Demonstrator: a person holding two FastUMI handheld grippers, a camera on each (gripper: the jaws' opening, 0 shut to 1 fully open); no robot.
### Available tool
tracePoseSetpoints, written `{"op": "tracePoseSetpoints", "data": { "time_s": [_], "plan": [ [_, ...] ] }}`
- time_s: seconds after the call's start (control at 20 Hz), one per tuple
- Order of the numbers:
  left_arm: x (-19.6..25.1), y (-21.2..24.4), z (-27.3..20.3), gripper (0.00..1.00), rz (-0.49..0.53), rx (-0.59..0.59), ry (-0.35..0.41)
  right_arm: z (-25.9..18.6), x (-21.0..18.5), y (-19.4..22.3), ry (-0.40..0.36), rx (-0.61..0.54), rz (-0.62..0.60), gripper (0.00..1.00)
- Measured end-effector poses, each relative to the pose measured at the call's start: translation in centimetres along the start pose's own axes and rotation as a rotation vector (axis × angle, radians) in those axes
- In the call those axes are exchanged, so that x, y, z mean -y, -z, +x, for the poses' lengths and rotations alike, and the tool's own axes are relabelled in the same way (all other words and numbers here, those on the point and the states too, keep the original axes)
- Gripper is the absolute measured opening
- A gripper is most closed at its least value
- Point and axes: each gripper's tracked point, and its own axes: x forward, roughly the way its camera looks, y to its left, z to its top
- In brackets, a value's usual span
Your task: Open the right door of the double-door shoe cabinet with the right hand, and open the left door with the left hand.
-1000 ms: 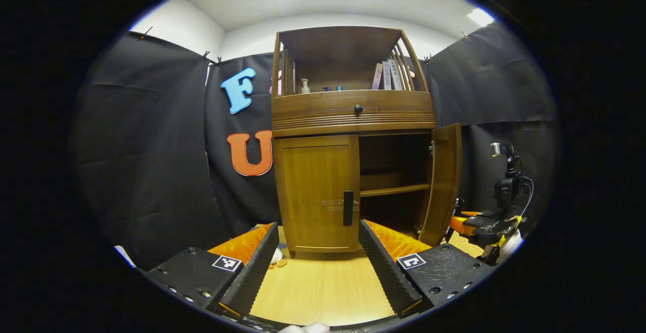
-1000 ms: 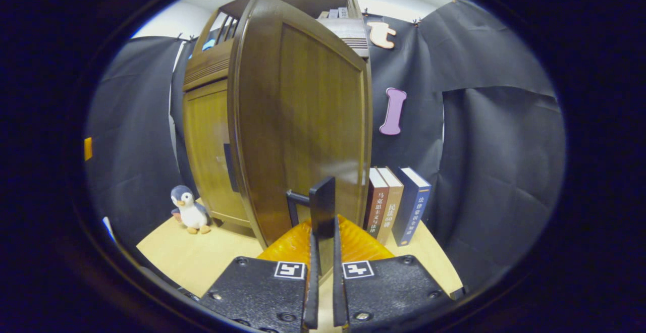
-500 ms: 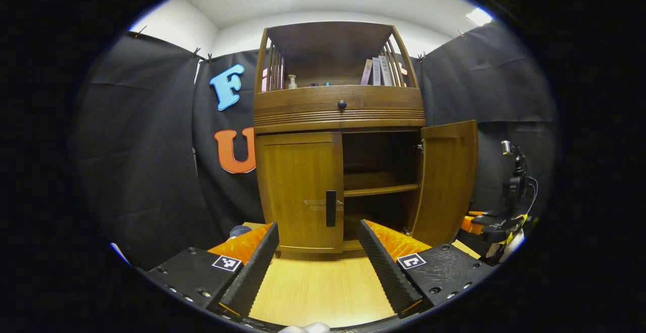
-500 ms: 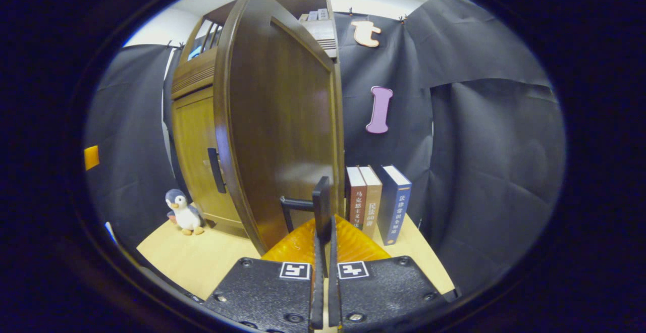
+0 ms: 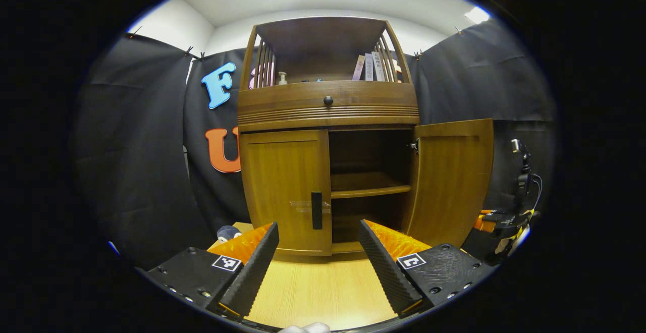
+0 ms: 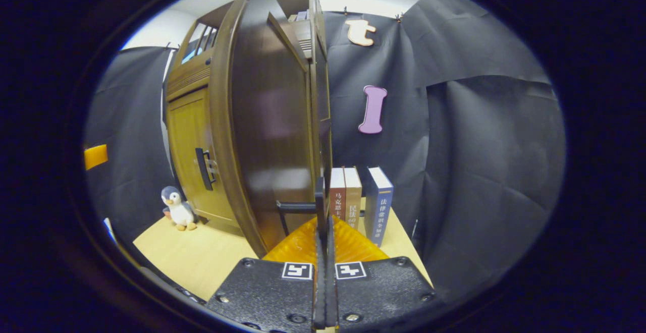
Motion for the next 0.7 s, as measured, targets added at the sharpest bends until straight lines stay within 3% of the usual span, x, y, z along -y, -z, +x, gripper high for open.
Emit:
{"op": "tracePoseSetpoints", "data": {
  "time_s": [0.5, 0.7],
  "plan": [
    [1.6, -0.6, 0.8, 0.96, -0.001, 0.011, -0.021, 0.2, 1.6, 0.1, -0.085, -0.024, -0.021, 0.04],
    [1.5, -0.6, 0.7, 0.96, -0.003, 0.010, -0.015, -1.1, 2.5, -0.3, -0.067, -0.005, -0.011, 0.12]
  ]
}}
